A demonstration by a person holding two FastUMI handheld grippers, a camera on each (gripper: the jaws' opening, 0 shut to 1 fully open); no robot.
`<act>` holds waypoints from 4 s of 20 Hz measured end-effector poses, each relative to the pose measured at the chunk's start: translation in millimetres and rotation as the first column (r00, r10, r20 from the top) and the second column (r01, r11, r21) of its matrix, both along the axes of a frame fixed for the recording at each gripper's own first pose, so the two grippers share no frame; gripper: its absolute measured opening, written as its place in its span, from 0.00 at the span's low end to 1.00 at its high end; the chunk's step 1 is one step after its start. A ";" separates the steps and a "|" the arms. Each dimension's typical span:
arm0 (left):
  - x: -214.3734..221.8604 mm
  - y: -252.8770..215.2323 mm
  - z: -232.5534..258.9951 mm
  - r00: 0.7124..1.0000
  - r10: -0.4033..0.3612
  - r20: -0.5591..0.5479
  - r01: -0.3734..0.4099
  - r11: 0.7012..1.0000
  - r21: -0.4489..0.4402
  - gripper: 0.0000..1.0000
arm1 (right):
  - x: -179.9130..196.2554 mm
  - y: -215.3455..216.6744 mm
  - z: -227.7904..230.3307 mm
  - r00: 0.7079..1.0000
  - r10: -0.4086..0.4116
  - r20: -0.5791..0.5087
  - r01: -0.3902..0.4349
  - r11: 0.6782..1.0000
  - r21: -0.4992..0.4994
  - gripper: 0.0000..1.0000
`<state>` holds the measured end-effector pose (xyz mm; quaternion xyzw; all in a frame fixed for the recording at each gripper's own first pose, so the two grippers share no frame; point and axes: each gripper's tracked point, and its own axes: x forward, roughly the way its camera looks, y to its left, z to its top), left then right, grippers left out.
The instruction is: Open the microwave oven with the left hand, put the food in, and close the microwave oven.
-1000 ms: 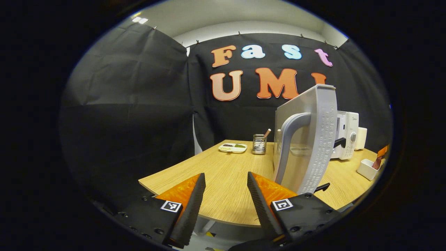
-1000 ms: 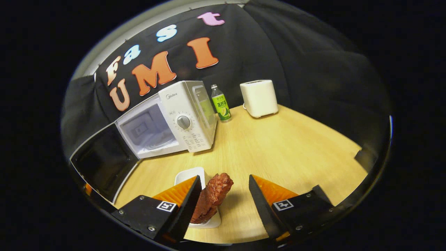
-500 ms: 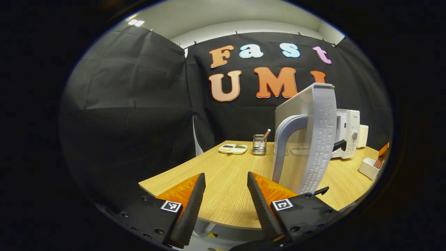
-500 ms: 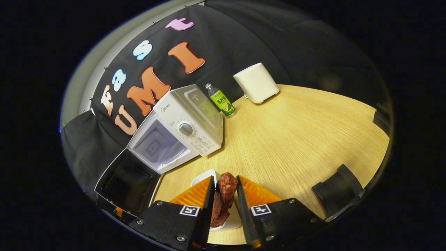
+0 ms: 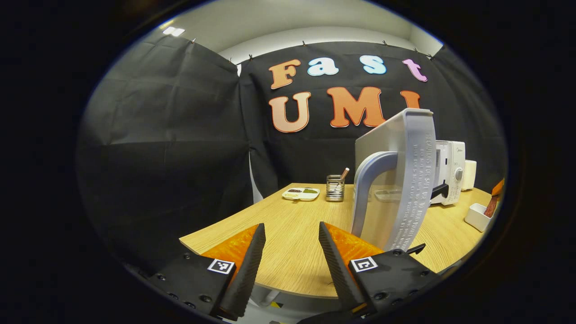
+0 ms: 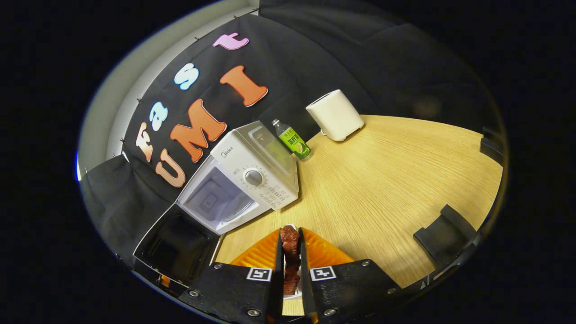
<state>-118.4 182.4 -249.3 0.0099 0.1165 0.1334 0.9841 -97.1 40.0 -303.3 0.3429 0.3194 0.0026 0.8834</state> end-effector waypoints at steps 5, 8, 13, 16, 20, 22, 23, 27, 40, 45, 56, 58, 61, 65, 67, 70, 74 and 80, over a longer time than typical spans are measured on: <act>2.1 -2.9 7.1 1.000 -0.008 0.011 0.008 1.000 0.014 0.78 | 2.5 12.4 20.9 0.997 0.056 0.057 -0.050 0.994 -0.100 0.14; 3.9 -1.5 12.5 1.000 -0.011 0.017 0.011 1.000 0.022 0.72 | 9.4 14.8 39.6 0.991 0.081 0.109 -0.060 0.982 -0.179 0.14; 10.4 4.9 22.0 0.999 -0.015 0.035 0.014 1.000 0.014 0.86 | 26.4 29.1 74.9 0.977 0.115 0.179 -0.068 0.966 -0.250 0.14; 16.1 6.7 25.2 0.999 -0.020 0.040 0.019 0.999 0.033 0.89 | 41.9 39.7 92.1 0.967 0.128 0.221 -0.063 0.958 -0.279 0.14; 26.4 6.8 29.0 0.998 -0.038 0.041 0.036 0.999 0.041 0.89 | 67.4 60.8 109.4 0.952 0.152 0.265 -0.062 0.946 -0.319 0.14; 31.7 8.1 29.8 0.998 -0.040 0.044 0.038 0.998 0.042 0.89 | 80.1 73.9 114.7 0.947 0.156 0.282 -0.060 0.945 -0.322 0.14; 33.3 9.3 29.1 0.998 -0.040 0.045 0.038 0.998 0.042 0.89 | 87.8 81.7 117.2 0.944 0.157 0.291 -0.060 0.947 -0.317 0.14; 36.1 8.8 26.5 0.998 -0.046 0.043 0.045 0.999 0.030 0.89 | 119.0 111.3 117.8 0.934 0.142 0.329 -0.045 0.957 -0.286 0.14; 36.0 50.1 17.7 0.999 0.014 0.046 -0.012 1.000 -0.026 0.86 | 199.8 196.7 90.1 0.919 0.002 0.394 0.033 0.996 -0.083 0.14; 40.6 59.4 11.5 0.999 0.024 0.035 -0.023 1.000 -0.021 0.90 | 228.4 199.4 56.1 0.924 -0.158 0.348 0.168 0.986 0.003 0.14; 46.9 74.3 -8.7 0.998 0.059 -0.009 -0.060 0.998 -0.031 0.89 | 281.8 224.0 -6.3 0.898 -0.353 0.261 0.310 0.931 0.193 0.14; 46.1 73.8 -6.7 0.998 0.059 -0.009 -0.059 0.998 -0.022 0.87 | 292.9 226.3 -10.2 0.890 -0.368 0.269 0.328 0.927 0.184 0.14; 43.4 75.3 -3.5 0.998 0.063 -0.003 -0.063 0.998 -0.013 0.89 | 304.4 234.3 -21.9 0.890 -0.372 0.262 0.339 0.926 0.165 0.14; 37.3 73.9 -0.2 0.998 0.065 -0.002 -0.065 0.998 -0.007 0.89 | 309.5 237.4 -46.5 0.892 -0.390 0.228 0.363 0.920 0.149 0.14; 34.6 73.2 3.3 0.998 0.062 0.001 -0.062 0.998 0.001 0.87 | 313.1 237.7 -49.4 0.896 -0.376 0.237 0.361 0.927 0.106 0.14; 28.8 66.7 7.7 0.999 0.054 0.009 -0.054 0.999 0.007 0.89 | 312.2 237.9 -48.3 0.911 -0.302 0.283 0.325 0.945 -0.037 0.16; 25.7 61.2 12.9 0.999 0.043 0.020 -0.043 0.999 0.004 0.86 | 304.8 231.9 -53.2 0.940 -0.200 0.276 0.259 0.946 -0.193 0.25; 26.6 52.8 18.6 0.999 0.026 0.021 -0.026 1.000 0.006 0.86 | 296.4 215.4 -72.5 0.970 -0.123 0.208 0.184 0.934 -0.306 0.41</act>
